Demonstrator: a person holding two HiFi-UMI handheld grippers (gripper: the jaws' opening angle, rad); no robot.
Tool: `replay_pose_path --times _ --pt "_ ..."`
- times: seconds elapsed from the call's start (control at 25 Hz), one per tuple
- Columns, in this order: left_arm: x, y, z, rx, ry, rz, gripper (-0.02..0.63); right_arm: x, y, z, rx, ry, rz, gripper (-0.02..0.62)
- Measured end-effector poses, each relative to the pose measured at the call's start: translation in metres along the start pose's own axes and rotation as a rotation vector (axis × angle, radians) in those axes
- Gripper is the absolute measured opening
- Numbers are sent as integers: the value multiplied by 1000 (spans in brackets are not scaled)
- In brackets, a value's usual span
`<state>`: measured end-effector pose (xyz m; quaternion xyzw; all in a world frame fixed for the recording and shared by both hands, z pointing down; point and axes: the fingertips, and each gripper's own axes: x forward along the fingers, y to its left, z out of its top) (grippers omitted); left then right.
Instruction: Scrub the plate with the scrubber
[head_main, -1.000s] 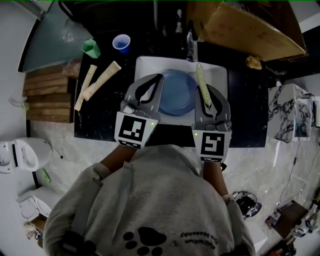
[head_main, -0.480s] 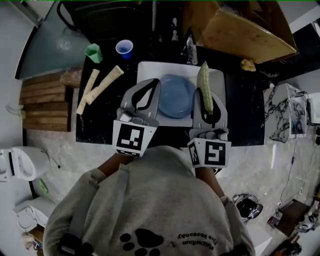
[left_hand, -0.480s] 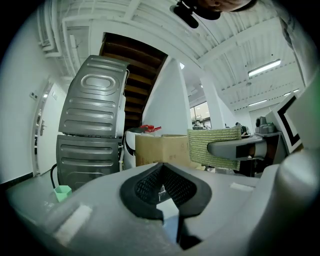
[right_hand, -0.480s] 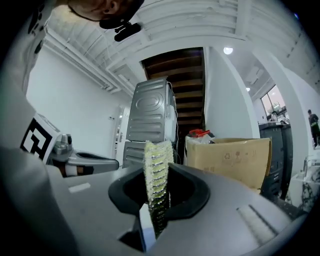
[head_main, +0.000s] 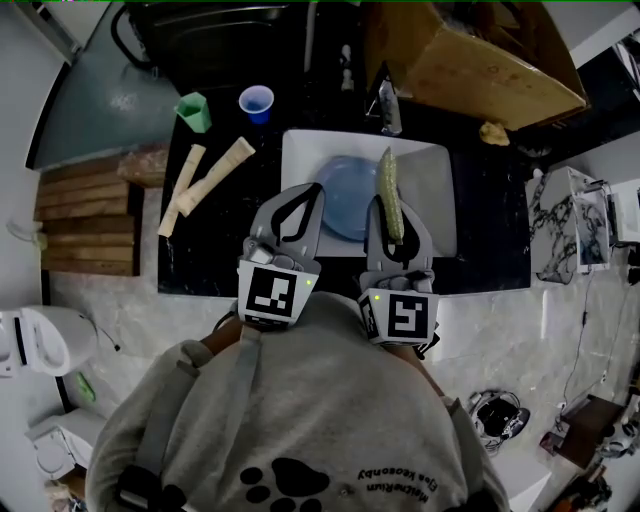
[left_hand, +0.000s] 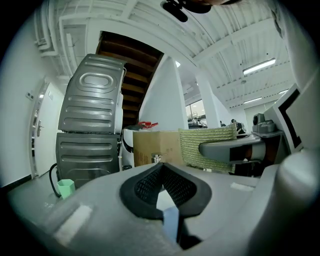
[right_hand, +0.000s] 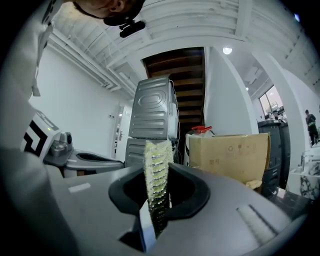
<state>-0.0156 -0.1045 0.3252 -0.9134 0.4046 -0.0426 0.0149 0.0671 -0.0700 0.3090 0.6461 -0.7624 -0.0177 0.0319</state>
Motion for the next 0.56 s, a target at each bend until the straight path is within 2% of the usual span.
replay_pose_path --times 0.28,0.56 --pt "-1 7 -1 -19 1 12 5 1 -4 -1 16 28 -26 64" --pt "1 -2 -11 -17 22 -14 5 -3 -3 -4 22 20 -29 64"
